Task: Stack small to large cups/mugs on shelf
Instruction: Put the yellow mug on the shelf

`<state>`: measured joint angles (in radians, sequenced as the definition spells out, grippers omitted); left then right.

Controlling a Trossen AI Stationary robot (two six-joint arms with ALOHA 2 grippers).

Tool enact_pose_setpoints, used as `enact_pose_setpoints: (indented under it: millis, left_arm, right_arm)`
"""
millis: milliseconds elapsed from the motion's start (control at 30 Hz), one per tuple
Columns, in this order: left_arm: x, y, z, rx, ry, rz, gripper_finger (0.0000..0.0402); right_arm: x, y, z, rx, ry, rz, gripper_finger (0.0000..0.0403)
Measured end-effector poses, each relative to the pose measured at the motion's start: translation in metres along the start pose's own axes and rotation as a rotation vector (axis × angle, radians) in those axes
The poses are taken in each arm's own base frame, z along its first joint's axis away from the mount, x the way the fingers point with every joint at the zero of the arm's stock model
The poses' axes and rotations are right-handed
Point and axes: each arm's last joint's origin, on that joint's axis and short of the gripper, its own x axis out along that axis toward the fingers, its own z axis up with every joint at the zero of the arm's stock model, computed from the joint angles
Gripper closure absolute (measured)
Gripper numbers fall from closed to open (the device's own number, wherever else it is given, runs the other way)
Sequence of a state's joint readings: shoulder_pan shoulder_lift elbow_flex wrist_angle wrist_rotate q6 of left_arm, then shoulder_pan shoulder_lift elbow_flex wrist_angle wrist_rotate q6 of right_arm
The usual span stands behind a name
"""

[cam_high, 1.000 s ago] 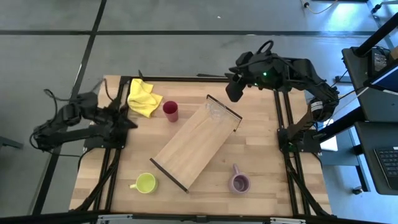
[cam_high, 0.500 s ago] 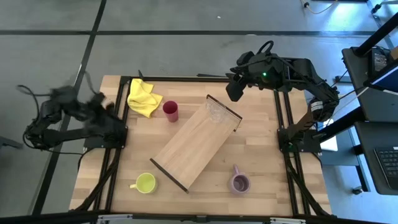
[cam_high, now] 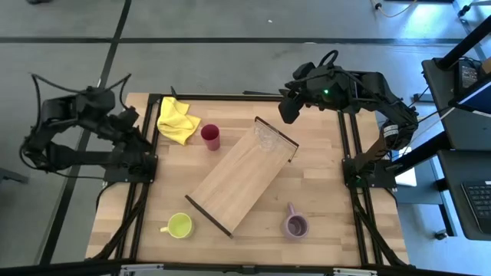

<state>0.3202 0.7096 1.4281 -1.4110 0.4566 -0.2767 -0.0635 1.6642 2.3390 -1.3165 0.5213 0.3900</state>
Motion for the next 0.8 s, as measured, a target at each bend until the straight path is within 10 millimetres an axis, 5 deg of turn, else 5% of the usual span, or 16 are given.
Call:
enact_pose_setpoints:
  millis: [100, 233, 467, 667, 800]
  left_arm:
    - [-0.013, -0.013, 0.016, 0.057, -0.083, -0.091, 0.0356]
    - [-0.049, -0.04, 0.04, 0.246, -0.435, -0.25, 0.0356]
    - [-0.106, -0.069, 0.036, 0.575, -0.98, -0.468, 0.0356]
    - [-0.077, -0.053, 0.033, 0.664, -0.94, -0.328, 0.0356]
    - [-0.081, -0.049, 0.015, 0.684, -0.99, -0.287, 0.0356]
  right_arm:
    - [0.0, -0.001, -0.002, -0.012, 0.015, -0.006, 0.0283]
    - [0.0, -0.002, -0.005, -0.038, 0.043, -0.017, 0.0283]
    - [-0.003, -0.001, -0.005, -0.053, 0.056, 0.034, 0.0283]
    - [-0.005, -0.001, -0.001, -0.079, 0.013, 0.058, 0.0283]
    - [-0.009, -0.002, 0.0, -0.073, 0.013, 0.082, 0.0283]
